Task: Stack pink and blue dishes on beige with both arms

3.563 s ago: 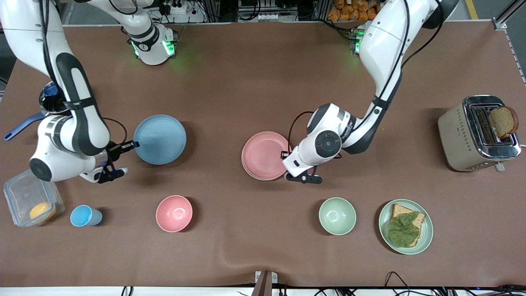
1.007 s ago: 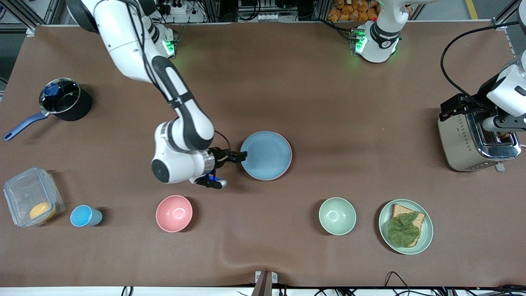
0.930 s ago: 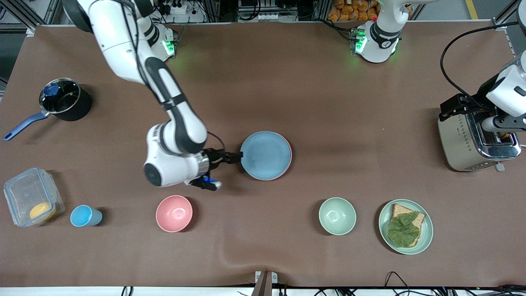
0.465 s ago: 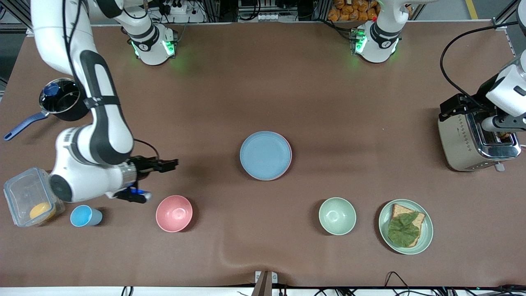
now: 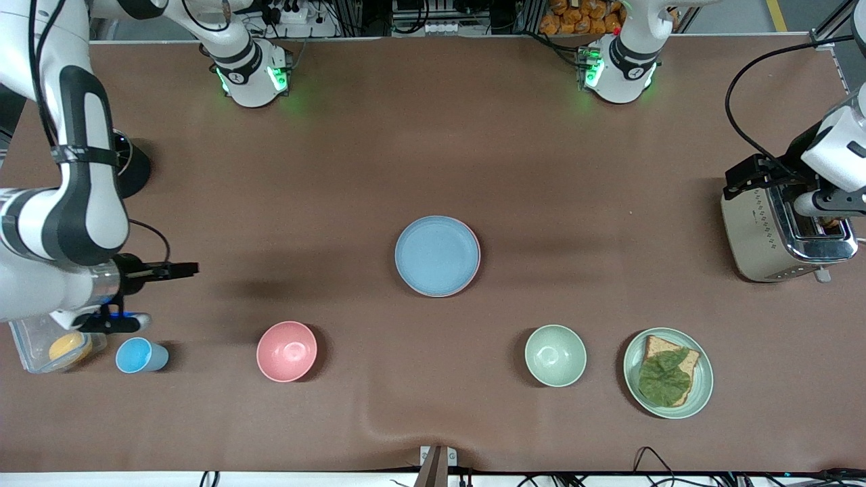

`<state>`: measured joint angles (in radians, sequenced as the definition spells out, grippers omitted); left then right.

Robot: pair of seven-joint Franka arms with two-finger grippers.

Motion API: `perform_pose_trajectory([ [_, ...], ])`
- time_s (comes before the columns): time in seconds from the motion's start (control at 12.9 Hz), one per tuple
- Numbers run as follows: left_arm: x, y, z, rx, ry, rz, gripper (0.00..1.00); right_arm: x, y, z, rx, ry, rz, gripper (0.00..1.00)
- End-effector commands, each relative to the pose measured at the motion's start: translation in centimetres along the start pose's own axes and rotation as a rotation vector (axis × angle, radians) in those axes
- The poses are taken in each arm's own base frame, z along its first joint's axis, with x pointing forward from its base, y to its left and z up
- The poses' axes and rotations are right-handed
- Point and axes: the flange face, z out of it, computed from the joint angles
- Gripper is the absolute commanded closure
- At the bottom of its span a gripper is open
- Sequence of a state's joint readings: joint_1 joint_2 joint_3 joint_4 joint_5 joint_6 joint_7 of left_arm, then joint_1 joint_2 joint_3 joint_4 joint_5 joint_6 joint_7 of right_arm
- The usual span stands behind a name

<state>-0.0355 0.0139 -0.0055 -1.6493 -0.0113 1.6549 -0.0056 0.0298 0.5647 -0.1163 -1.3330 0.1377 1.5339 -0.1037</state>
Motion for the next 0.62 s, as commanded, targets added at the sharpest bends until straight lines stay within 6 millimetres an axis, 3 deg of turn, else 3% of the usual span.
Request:
perform_pose_trajectory([
  [0.0,-0.3,-0.2,-0.6,0.024,0.016,0.011,0.00,-6.0,-0.6,-5.6,-0.079,0.091,-0.006,0.00],
  [0.23,-0.3,-0.2,-0.6,0.023,0.016,0.005,0.00,-13.3,1.2,-11.0,-0.059,0.181,0.052,0.00],
  [0.39,-0.2,-0.1,-1.0,0.025,0.024,0.005,0.00,-16.3,1.9,-13.9,-0.054,0.194,0.068,0.00],
  [0.54,-0.2,0.0,-1.0,0.025,0.024,0.008,0.00,-17.8,1.0,-16.7,-0.053,0.222,0.084,0.00],
])
